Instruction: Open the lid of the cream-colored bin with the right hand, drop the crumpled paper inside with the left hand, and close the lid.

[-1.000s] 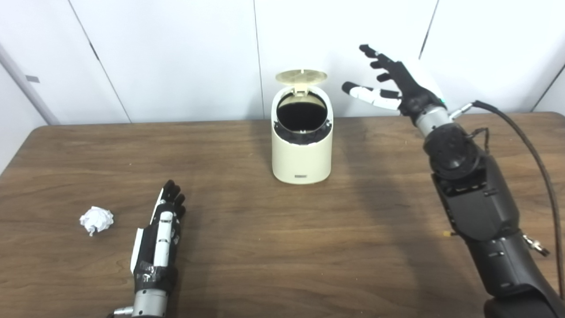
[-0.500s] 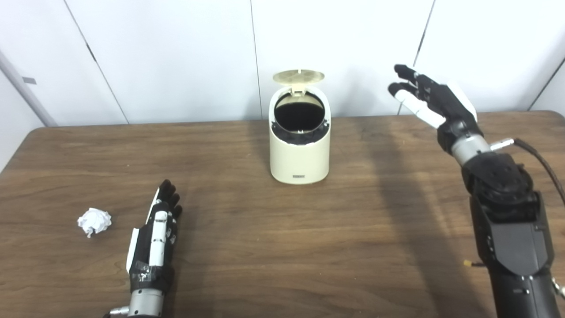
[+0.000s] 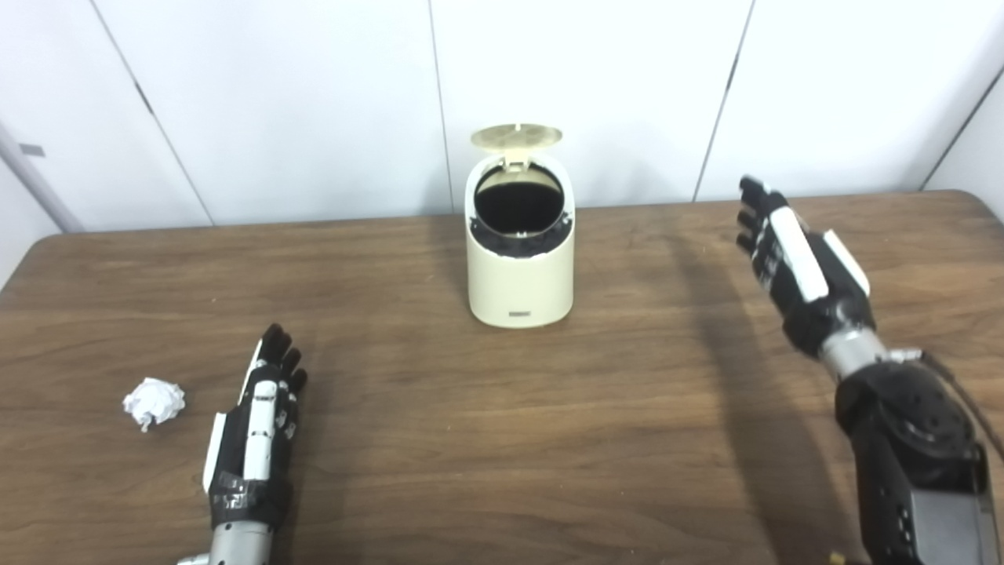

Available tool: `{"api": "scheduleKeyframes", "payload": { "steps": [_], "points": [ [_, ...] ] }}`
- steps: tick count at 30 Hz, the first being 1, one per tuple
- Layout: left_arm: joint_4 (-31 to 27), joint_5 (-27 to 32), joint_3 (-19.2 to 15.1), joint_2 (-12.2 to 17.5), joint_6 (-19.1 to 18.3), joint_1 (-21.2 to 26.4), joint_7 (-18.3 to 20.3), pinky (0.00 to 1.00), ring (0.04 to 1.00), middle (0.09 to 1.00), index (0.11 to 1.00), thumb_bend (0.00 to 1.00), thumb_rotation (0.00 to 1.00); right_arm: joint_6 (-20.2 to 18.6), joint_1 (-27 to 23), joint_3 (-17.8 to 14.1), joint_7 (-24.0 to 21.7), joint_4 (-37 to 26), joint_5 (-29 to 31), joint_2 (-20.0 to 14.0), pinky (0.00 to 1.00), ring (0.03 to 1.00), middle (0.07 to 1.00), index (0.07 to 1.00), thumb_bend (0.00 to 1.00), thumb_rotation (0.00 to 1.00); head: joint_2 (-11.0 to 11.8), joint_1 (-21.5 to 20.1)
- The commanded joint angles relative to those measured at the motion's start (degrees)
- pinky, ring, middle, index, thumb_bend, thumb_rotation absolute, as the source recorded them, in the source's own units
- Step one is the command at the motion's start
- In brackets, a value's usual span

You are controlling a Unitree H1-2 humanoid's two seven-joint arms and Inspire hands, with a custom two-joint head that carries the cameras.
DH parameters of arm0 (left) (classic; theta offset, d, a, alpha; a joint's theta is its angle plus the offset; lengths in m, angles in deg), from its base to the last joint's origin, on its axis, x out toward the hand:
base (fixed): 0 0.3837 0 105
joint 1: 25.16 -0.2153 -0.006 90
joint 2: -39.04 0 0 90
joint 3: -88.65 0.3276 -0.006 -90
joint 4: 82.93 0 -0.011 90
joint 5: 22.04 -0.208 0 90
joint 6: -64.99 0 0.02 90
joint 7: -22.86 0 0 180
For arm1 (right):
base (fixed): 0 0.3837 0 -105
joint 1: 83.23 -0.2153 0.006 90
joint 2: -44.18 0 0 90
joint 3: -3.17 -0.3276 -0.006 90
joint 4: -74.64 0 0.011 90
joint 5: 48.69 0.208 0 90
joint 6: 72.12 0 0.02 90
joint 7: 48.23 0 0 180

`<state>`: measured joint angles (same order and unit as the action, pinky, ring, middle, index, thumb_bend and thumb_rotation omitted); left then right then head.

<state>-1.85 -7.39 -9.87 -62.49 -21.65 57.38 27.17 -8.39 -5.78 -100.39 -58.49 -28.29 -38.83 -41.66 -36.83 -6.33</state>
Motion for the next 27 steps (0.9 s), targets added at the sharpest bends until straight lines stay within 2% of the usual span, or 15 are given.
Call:
{"api": "scheduleKeyframes", "payload": {
  "steps": [1,4,11,21,27],
  "points": [
    [1.1,0.3,-0.5,0.8,0.5,-0.6,0.3,1.00,1.000,1.000,1.000,0.31,0.82,4.3,-0.4,-0.3,0.5,-2.7,1.2,0.0,1.00,0.996,0.990,0.942,0.53,0.96,-0.1,-0.1],
    [1.0,0.6,-0.6,0.8,0.7,-0.6,0.3,1.00,1.000,1.000,1.000,0.30,0.83,7.5,2.3,0.2,0.6,-3.2,1.6,0.9,1.00,0.998,0.991,0.944,0.53,0.99,-0.2,-0.3],
    [0.6,0.9,-0.9,1.1,0.1,-0.6,0.1,1.00,1.000,1.000,1.000,0.30,0.82,11.7,6.8,0.4,0.7,-2.8,4.2,2.5,1.00,1.000,1.000,0.973,0.57,1.00,-0.6,-0.7],
    [0.2,1.2,-1.1,1.1,-0.5,-0.4,0.1,1.00,1.000,1.000,1.000,0.30,0.82,16.0,11.5,1.9,2.1,-3.0,3.2,3.6,1.00,1.000,1.000,0.972,0.53,1.00,-1.0,-0.4],
    [0.2,0.8,-1.0,0.9,-0.7,-0.2,-0.2,1.00,1.000,0.999,1.000,0.29,0.81,20.4,13.2,3.0,2.3,-1.3,1.7,3.4,1.00,1.000,1.000,0.966,0.53,1.00,-1.1,0.1]
  ]
}}
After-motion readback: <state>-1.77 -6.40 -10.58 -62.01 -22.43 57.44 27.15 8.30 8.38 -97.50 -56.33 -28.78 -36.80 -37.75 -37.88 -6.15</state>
